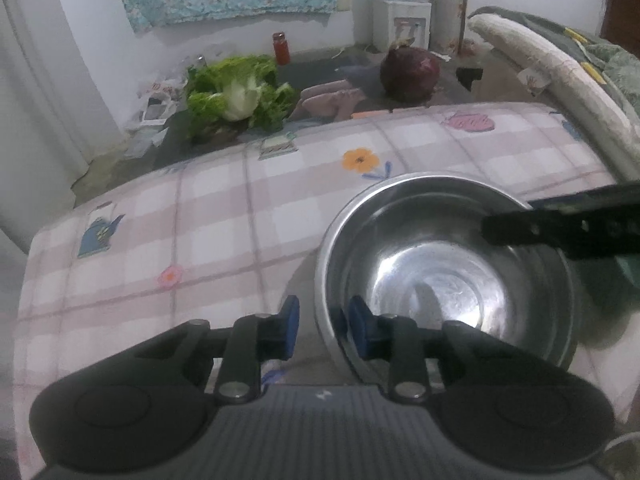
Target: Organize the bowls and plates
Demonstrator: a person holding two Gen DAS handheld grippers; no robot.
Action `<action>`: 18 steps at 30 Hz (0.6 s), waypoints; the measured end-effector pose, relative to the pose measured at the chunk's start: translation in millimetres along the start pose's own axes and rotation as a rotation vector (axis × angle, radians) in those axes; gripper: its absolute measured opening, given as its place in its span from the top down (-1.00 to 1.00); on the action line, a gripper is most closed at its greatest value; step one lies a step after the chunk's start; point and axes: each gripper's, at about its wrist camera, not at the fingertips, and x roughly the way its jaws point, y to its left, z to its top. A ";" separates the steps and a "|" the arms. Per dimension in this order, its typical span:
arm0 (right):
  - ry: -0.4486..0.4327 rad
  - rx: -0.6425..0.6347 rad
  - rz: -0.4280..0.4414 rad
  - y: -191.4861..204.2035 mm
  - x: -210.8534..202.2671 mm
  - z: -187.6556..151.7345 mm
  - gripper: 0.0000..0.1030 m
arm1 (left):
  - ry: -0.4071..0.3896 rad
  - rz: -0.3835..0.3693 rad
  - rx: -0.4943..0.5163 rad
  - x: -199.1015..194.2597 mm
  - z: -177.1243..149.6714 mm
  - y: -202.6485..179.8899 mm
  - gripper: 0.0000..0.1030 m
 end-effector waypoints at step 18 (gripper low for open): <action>-0.091 -0.133 -0.014 50.6 -63.3 -33.1 -0.60 | -0.065 0.024 -0.045 -57.1 -25.4 29.1 -0.03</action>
